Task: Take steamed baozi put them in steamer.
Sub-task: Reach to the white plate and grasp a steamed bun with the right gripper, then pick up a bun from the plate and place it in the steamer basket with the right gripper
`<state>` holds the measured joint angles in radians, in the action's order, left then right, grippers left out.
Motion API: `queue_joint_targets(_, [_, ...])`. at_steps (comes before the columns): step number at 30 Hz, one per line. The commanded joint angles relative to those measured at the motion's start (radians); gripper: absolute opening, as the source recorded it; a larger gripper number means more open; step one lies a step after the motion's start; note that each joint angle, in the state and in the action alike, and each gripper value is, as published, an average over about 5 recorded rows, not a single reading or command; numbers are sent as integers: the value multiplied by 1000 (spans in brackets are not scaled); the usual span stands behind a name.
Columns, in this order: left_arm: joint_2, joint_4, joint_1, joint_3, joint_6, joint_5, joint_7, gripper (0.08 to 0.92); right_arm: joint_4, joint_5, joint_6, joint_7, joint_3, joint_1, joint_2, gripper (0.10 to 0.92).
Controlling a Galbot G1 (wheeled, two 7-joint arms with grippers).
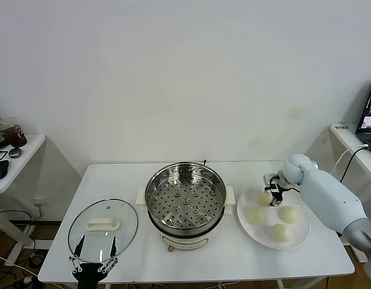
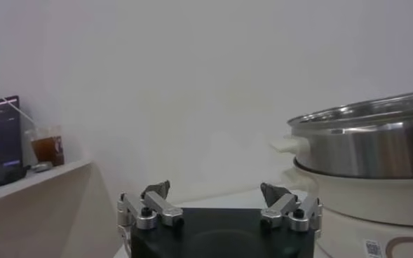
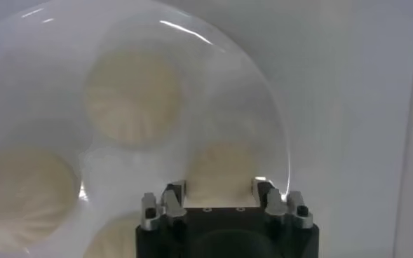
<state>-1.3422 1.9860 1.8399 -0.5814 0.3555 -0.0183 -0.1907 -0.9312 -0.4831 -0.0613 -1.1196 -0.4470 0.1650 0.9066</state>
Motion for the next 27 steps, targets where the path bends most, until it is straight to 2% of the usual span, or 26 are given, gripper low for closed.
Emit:
queue_joint_targets(1, [-1,0,1,0,1,-2,-2,823,2,0,-8,0,-6,-2,1,559])
queue_joint_targets(12, [2,6,4,1,6,-9,-14,823,-113,123,-8,-13,-65,-85,-84,500])
queue_joint_targets(17, [10,14,3,0,8,-4,-15,823,-214,266,-12,-16,-142,-204,-163,451])
queue_joint_targets(21, [20,20,-3,-1,7,2,-14,823,-289,390,-9,-30,-231,-353,-202,448])
queue_joint_targets(27, [32,28,-14,-7,6,13,-13,823,-319,565,47,-57,-415,-614,-119,451])
